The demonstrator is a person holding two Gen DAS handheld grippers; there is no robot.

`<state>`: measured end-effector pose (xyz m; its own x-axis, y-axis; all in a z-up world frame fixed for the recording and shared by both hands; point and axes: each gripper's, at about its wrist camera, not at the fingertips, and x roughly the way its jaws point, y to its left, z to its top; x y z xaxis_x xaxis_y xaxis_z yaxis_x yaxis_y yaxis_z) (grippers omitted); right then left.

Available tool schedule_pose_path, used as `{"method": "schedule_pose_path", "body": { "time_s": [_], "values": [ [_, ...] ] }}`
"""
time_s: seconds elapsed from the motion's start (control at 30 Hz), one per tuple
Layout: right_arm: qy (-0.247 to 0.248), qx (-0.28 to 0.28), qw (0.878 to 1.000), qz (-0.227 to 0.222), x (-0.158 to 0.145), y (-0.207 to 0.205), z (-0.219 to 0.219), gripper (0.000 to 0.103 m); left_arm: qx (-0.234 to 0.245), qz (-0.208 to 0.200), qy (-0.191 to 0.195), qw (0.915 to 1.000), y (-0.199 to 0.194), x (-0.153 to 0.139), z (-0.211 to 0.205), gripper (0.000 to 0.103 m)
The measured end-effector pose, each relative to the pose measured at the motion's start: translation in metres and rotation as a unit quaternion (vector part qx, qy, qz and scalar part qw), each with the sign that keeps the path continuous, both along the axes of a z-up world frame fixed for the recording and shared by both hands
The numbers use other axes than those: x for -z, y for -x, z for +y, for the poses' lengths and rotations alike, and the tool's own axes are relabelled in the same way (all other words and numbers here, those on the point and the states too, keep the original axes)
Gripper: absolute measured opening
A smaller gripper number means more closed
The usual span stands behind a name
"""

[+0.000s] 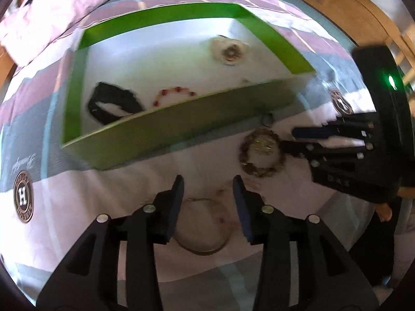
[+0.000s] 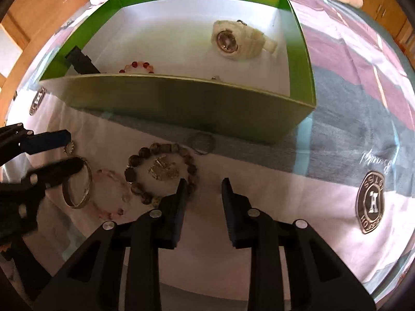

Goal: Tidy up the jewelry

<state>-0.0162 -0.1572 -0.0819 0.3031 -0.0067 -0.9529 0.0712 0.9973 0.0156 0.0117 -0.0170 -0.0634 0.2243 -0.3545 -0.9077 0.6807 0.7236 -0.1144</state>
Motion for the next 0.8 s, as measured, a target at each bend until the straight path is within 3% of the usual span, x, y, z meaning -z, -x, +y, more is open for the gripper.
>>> {"method": "schedule_pose_path", "body": {
  "time_s": [0.1,0.43,0.67,0.8],
  "values": [
    [0.035,0.024,0.999,-0.003,-0.002,0.0,-0.01,0.028,0.026,-0.005,-0.014,0.9995,0.009,0.007,-0.01,0.042],
    [-0.024,0.029,0.999,-0.015,-0.009,-0.002,-0.018,0.028,0.054,-0.003,-0.051,0.9972,0.016,0.022,-0.021,0.048],
    [-0.019,0.015,1.0,-0.008,-0.001,-0.004,-0.005,0.028,0.062,-0.008,-0.069,0.9957,0.018,0.026,-0.024,0.049],
    [-0.017,0.014,1.0,-0.005,0.003,-0.009,0.001,0.029,0.042,-0.023,-0.088,0.9949,0.012,0.03,-0.022,0.049]
  ]
}}
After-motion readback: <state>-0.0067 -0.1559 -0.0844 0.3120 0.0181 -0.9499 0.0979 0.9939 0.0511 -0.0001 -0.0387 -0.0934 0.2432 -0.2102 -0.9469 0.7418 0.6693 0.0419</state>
